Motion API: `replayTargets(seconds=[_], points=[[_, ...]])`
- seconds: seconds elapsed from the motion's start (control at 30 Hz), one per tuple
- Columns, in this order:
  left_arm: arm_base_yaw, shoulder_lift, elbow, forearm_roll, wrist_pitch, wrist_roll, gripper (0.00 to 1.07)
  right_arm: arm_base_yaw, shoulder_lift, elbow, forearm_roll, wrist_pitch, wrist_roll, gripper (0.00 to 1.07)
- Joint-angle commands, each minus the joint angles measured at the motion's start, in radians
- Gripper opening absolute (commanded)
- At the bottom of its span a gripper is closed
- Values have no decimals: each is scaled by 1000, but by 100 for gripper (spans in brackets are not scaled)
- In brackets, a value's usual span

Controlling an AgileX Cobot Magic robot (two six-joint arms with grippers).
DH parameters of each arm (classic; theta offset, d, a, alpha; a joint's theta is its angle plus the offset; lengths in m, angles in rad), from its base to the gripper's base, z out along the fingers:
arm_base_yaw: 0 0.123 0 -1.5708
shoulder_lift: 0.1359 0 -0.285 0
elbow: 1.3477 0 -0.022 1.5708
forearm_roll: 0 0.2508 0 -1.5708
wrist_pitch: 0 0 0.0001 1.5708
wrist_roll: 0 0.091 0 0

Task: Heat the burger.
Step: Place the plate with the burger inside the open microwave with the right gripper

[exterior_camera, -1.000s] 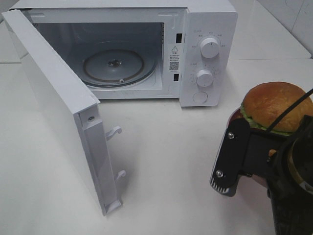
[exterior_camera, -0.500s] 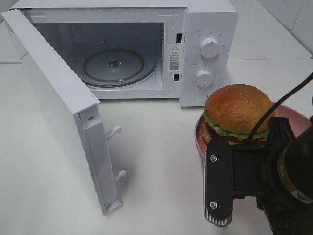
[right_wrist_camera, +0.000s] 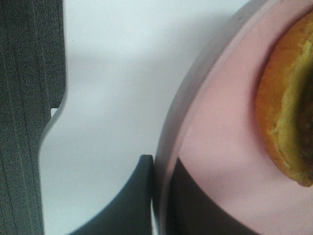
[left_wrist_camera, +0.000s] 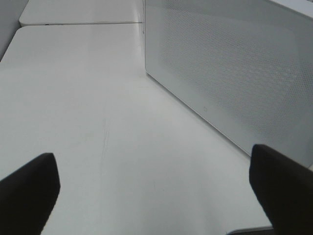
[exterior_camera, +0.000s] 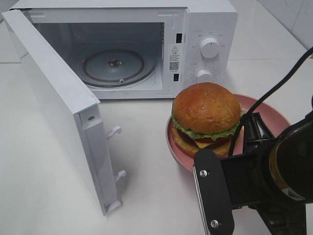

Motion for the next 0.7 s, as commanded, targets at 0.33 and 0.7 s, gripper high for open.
replayTargets(seconds=[0.33,0.7], points=[[-3,-16,0,-7,-9,2,98,-96,-13,0,23,-133,-233,0],[-3,-16,0,-7,-9,2,98,-267,-13,0,130,-262,-650,0]])
